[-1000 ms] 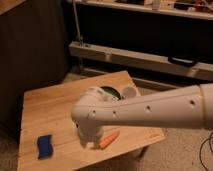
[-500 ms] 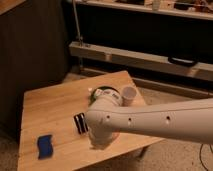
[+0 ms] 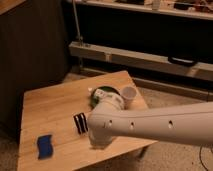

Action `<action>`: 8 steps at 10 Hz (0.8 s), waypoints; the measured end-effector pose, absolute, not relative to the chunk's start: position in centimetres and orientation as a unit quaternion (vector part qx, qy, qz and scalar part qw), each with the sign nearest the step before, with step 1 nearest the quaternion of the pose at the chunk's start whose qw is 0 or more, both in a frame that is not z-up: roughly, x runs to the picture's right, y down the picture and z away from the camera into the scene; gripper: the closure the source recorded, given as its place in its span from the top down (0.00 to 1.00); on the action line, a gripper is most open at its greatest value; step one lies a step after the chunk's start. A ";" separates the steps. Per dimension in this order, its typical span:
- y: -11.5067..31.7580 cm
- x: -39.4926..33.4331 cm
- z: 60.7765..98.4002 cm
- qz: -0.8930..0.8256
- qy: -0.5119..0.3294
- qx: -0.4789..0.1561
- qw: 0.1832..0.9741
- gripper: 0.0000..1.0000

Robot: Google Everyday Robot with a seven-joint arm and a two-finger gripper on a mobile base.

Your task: Knock the eraser over

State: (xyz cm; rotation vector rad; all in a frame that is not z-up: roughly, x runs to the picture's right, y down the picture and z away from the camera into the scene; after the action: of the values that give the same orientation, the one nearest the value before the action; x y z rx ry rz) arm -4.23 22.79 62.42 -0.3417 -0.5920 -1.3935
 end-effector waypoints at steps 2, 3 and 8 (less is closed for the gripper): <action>22.1 -5.3 65.2 -0.623 -0.259 -0.115 0.730 0.27; 21.6 -5.3 65.9 -0.621 -0.258 -0.111 0.732 0.27; 20.0 -6.7 68.4 -0.618 -0.266 -0.090 0.735 0.27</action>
State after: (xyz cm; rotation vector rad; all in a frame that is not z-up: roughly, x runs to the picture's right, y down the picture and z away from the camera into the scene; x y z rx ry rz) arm -6.71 19.96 68.35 -0.1973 -0.5845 -1.3581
